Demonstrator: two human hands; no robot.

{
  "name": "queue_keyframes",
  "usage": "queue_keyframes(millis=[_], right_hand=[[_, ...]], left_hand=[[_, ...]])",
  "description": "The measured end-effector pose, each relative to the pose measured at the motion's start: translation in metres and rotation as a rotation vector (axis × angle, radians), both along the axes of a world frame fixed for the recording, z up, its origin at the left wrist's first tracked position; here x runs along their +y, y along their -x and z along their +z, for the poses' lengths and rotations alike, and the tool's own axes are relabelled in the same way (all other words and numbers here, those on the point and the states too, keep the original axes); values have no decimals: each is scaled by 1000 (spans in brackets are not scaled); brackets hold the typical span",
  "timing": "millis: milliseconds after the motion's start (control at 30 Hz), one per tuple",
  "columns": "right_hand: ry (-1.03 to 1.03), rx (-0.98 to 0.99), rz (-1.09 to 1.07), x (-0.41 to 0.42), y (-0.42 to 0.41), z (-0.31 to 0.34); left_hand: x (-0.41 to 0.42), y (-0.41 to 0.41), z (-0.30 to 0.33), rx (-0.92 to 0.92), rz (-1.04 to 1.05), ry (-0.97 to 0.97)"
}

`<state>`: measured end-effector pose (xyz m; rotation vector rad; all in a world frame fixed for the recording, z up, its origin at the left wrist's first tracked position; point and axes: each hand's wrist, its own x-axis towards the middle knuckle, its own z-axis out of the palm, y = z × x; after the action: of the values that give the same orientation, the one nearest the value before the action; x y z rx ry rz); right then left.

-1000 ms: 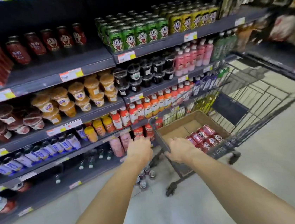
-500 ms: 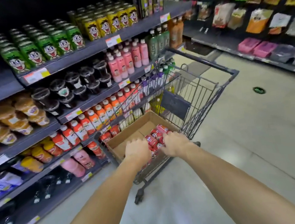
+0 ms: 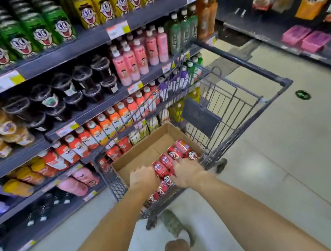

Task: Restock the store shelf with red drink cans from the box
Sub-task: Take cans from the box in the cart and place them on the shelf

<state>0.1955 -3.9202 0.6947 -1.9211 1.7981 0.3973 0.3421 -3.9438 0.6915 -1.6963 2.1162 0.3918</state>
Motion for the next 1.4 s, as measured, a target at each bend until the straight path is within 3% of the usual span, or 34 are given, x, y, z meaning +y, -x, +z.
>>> queue_keyframes(millis=[233, 533, 667, 800, 933, 1133, 1400], right_hand=[[-208, -42, -21, -57, -24, -47], [-531, -57, 9, -113, -60, -139], [-616, -176, -162, -143, -78, -203], [-527, -272, -340, -171, -99, -261], [-405, -147, -275, -175, -112, -300], [-458, -214, -205, -180, -114, -333], [-480, -207, -206, -193, -116, -345]], left_hand=[[-48, -2, -53, 101, 145, -145], [-82, -50, -148, 189, 483, -299], [-90, -58, -205, 224, 541, -329], [-95, -61, -255, 327, 729, -309], [-100, -61, -293, 366, 925, -285], [-111, -56, -313, 376, 1226, -338], [-126, -66, -324, 293, 1305, -427]])
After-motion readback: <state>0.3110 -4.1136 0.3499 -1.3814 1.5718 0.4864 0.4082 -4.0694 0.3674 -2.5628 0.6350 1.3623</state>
